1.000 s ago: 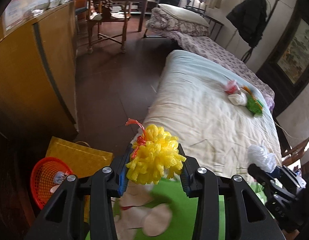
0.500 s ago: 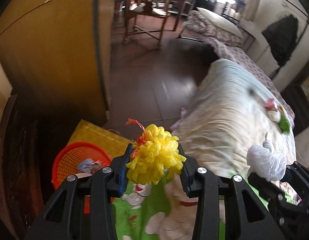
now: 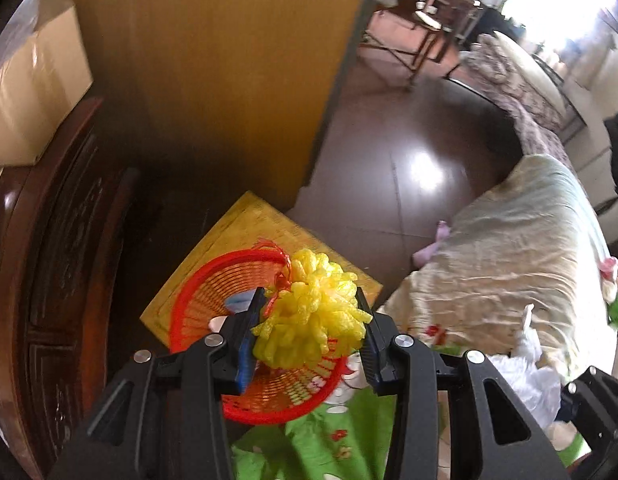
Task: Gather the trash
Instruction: 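Carry the pompom and plastic bag to the red wastebasket with both tools, then open both tools over the wastebasket to drop the pompom and bag, then move both open tools back over the bed toward the remaining trash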
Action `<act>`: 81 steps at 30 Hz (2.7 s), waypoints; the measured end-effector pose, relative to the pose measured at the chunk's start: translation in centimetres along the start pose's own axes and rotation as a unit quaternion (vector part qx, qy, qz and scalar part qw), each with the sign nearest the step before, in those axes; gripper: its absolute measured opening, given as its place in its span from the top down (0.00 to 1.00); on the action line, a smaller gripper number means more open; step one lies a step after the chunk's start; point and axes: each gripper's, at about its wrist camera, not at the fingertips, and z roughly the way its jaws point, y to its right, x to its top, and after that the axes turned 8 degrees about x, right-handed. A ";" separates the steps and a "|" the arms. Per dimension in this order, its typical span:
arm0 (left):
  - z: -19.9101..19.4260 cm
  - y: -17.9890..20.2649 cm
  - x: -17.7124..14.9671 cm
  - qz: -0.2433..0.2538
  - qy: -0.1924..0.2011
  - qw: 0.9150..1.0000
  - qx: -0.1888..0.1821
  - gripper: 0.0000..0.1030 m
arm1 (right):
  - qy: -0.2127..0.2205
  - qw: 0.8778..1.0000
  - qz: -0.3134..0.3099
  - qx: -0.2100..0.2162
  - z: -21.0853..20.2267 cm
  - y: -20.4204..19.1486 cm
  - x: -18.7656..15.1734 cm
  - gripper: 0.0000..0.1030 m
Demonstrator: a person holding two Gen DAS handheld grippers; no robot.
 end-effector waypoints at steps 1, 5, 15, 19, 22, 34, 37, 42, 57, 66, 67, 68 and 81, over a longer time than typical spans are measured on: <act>0.4 -0.7 0.1 -0.005 -0.004 1.000 0.002 0.59 | -0.008 1.000 -0.003 0.004 0.7 -0.4 0.2 0.68; 1.8 -2.6 0.1 -0.019 -0.017 1.000 0.012 0.59 | -0.037 0.999 -0.003 0.017 3.3 -1.2 1.1 0.68; 4.6 -4.4 0.2 -0.042 -0.036 0.998 0.029 0.58 | -0.065 0.998 -0.003 0.023 7.8 -2.4 0.9 0.65; 5.3 -5.0 0.2 -0.053 -0.044 0.997 0.033 0.47 | -0.061 0.998 0.014 0.028 8.0 -1.6 1.0 0.54; 5.6 -5.3 0.1 -0.054 -0.048 0.997 0.036 0.45 | -0.063 0.997 0.030 0.028 8.4 -0.8 1.0 0.53; 4.5 -5.2 0.3 -0.057 -0.042 0.997 0.035 0.44 | -0.044 0.997 0.054 0.040 7.6 0.6 0.8 0.50; 3.9 -4.8 0.4 -0.054 -0.038 0.997 0.034 0.43 | -0.031 0.996 0.068 0.038 6.7 1.2 0.8 0.46; 2.7 -3.7 0.5 -0.042 -0.029 0.998 0.030 0.41 | -0.005 0.996 0.083 0.014 4.2 2.0 0.7 0.37; -2.2 6.1 0.2 0.049 0.009 0.999 0.003 0.32 | 0.117 0.975 0.180 -0.052 -9.2 10.3 -4.8 0.29; -4.2 14.5 -1.3 0.119 0.020 0.993 -0.007 0.31 | 0.159 0.953 0.240 -0.093 -14.7 16.5 -10.0 0.28; -4.5 15.7 -1.6 0.129 0.022 0.991 -0.008 0.31 | 0.162 0.952 0.242 -0.097 -15.1 17.0 -10.5 0.28; -4.6 16.4 -1.8 0.135 0.024 0.991 -0.009 0.31 | 0.164 0.950 0.246 -0.103 -15.6 17.5 -11.0 0.28; -5.7 28.3 -3.9 0.223 0.033 0.974 -0.033 0.26 | 0.200 0.914 0.314 -0.161 -21.2 26.0 -17.6 0.25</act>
